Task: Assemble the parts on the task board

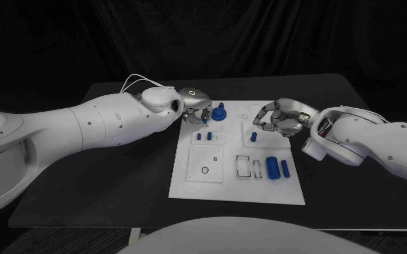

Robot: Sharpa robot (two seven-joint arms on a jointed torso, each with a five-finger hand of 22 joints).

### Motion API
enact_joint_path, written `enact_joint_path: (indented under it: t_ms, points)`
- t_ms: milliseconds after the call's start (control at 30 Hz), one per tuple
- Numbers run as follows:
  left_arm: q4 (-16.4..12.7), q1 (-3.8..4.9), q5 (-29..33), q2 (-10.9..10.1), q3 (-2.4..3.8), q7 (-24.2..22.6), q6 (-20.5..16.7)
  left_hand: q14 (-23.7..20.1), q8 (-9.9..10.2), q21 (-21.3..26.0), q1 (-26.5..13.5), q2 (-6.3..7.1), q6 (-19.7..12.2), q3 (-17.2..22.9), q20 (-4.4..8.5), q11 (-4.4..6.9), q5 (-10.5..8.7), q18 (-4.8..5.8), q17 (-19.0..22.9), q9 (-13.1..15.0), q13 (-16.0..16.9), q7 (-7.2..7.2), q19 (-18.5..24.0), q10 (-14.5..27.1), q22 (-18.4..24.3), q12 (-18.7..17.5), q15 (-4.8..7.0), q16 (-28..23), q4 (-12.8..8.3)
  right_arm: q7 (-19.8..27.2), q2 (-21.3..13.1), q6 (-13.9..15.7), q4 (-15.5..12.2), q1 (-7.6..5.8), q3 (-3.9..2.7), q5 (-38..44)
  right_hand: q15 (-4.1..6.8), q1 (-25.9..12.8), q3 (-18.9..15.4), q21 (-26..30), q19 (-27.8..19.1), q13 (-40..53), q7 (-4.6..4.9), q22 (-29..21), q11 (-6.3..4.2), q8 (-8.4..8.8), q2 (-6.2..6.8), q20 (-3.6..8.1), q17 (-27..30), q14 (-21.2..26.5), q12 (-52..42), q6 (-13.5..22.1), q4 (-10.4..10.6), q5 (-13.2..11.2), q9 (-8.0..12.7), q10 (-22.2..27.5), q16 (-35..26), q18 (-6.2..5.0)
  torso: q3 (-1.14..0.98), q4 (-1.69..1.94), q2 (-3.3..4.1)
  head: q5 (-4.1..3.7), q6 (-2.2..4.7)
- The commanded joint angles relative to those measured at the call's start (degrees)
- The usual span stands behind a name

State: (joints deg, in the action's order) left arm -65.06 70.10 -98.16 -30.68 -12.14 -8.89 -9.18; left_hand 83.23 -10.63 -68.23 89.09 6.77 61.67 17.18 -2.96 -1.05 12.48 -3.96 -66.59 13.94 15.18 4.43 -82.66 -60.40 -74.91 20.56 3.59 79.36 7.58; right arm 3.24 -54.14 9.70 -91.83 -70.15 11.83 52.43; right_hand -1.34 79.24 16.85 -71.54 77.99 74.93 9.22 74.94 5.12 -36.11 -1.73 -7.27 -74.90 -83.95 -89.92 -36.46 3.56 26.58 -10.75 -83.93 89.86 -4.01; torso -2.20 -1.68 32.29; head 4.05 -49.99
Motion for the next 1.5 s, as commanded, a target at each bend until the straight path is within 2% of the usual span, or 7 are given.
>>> enact_joint_path:
  t_ms: [33,1167,1500]
  points:
    - [0.1,-0.13,0.0,0.3,0.06,-0.1,0.7,-0.4,0.2,0.4,-0.7,0.0,-0.5,0.3,0.16,-0.34,-0.34,-0.43,0.1,0.1,-0.1,0.02,0.4,-0.2,-9.3,-0.4,-0.08,-0.4,-0.1,-0.7,0.0,-0.4,0.0,0.16,-0.03,0.2,0.39,0.5,0.0,0.3,-0.3,15.1,-0.06,8.0,-0.4,0.12,0.02,0.12,-15.1,-6.1,-0.1,-0.4,-0.4,0.3,0.1,-6.1,0.1,-0.94,-0.01,-0.03,0.02,0.01,-0.01]
    - [1.0,-0.57,0.0,1.5,0.06,-0.3,2.4,-0.8,0.5,1.0,-0.6,0.02,-0.7,0.5,0.12,-0.35,-0.3,-0.54,1.1,0.2,-0.1,0.03,0.7,-0.5,-9.1,-0.6,-0.12,-0.9,-0.3,-0.7,0.0,-0.3,0.0,0.23,-0.03,0.2,0.39,0.5,0.0,0.3,-0.3,15.1,-0.06,8.0,-0.4,0.12,0.02,0.12,-15.1,-6.1,-0.1,-0.4,-0.4,0.3,0.1,-6.1,0.1,-0.94,-0.03,0.04,0.0,-0.5,-0.01]
    - [1.0,-0.65,0.0,1.7,0.06,-0.3,3.0,-0.9,0.6,1.2,-0.5,0.06,-0.8,0.6,0.1,-0.37,-0.3,-0.57,1.3,0.2,-0.2,0.05,0.8,-0.6,-9.1,-0.7,-0.14,-1.1,-0.4,-0.8,0.1,-0.4,0.0,0.24,-0.03,0.2,0.39,0.5,0.0,0.5,-0.3,15.1,-0.05,7.9,-0.39,0.13,0.02,0.12,-15.1,-6.1,-0.1,-0.5,-0.4,0.3,0.2,-6.1,0.1,-0.98,-0.02,-0.03,-0.01,-0.28,-0.01]
